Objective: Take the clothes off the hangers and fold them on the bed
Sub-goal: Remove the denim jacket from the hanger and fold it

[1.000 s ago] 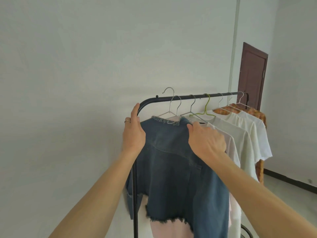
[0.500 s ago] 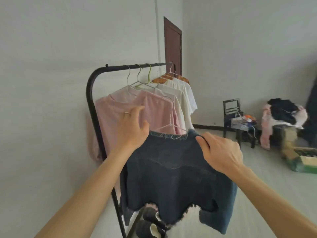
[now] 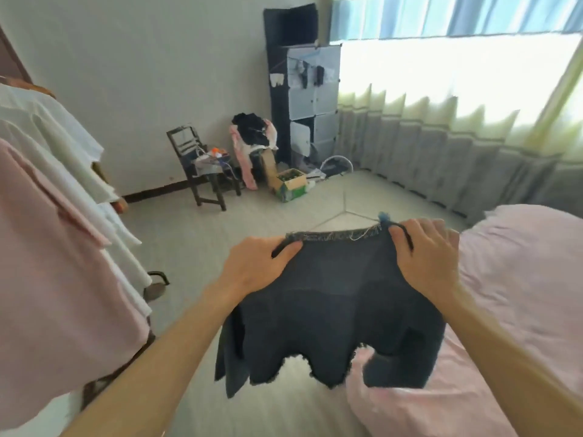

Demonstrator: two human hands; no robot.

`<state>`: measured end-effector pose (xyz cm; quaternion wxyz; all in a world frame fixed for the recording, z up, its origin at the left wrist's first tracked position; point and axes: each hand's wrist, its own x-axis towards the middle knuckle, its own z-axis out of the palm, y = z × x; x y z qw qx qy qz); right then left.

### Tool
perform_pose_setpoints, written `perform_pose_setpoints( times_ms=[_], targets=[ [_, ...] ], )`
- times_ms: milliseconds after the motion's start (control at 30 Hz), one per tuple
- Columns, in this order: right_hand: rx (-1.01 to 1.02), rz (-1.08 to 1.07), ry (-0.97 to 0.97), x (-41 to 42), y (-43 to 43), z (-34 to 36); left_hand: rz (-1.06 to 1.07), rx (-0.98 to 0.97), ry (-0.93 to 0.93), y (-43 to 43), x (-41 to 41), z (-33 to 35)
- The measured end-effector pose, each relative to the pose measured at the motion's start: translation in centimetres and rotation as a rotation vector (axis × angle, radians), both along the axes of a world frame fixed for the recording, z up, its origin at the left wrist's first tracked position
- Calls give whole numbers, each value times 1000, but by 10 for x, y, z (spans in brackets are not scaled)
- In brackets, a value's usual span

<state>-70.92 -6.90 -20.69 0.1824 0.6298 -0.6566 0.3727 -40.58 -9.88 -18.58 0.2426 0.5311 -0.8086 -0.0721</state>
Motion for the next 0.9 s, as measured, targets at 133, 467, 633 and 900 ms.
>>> perform_pose_setpoints(
  times_ms=[133,467,633,900],
  targets=[
    [101,-403,-392,-79,67,22,-63,-70,81,29,-129,-2],
    [280,-200,-1324,-229,189,61,-501,92,133,183,-365,-35],
    [302,-264,-1236,-295,244,75,-834,257,87,221,-410,-31],
    [544,-32,-1028,-338,309,94,-620,-223,56,172,-472,19]
  ],
)
